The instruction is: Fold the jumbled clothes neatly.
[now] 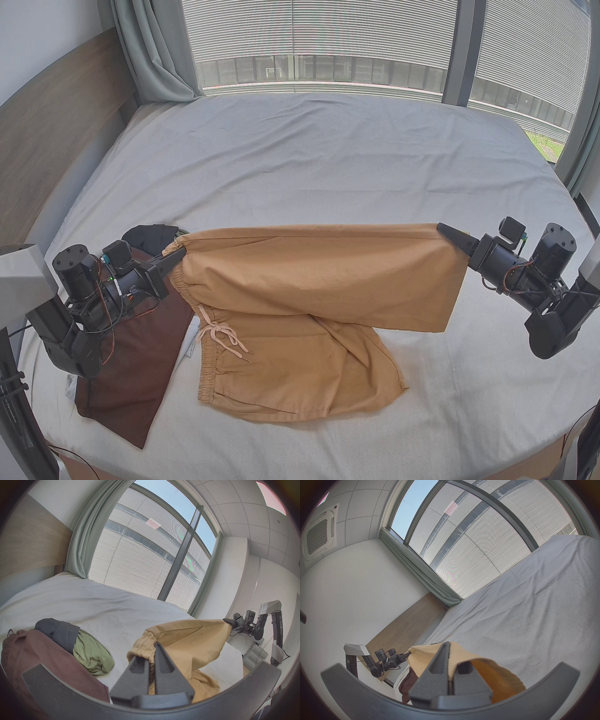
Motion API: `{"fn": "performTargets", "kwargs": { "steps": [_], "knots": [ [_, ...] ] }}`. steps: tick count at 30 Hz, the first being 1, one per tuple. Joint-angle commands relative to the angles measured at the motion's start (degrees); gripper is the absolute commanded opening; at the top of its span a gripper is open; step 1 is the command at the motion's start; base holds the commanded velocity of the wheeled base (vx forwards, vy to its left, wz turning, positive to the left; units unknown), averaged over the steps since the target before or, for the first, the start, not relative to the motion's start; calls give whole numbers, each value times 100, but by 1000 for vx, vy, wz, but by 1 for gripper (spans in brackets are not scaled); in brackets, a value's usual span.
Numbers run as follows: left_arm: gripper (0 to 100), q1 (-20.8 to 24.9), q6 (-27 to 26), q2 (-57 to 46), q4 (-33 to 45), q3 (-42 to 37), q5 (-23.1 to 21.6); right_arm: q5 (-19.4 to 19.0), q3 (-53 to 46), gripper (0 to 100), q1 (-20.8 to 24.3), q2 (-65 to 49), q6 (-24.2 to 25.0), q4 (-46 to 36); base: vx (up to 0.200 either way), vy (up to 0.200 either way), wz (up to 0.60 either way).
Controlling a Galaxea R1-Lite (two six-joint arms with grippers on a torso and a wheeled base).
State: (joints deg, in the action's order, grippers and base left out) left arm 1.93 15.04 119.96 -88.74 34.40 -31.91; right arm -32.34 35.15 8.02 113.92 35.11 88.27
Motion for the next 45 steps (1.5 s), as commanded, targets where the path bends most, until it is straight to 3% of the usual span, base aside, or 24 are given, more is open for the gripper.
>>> {"fn": "performTargets", "kwargs": {
  "steps": [1,21,39,45],
  "knots": [
    [0,36,-1,248,-3,155,-17,-9,256,0,15,306,-4,6,0,0,0],
    [0,71,473,1214,-3,1438,326,0,1680,0,-55,1378,22,-12,0,0,0],
    [0,97,851,1698,-3,2079,608,-9,2981,0,-213,2222,40,-73,0,0,0],
    [0,115,1317,1856,-3,2413,608,-9,3525,0,-275,2706,57,-91,0,0,0]
  ]
}}
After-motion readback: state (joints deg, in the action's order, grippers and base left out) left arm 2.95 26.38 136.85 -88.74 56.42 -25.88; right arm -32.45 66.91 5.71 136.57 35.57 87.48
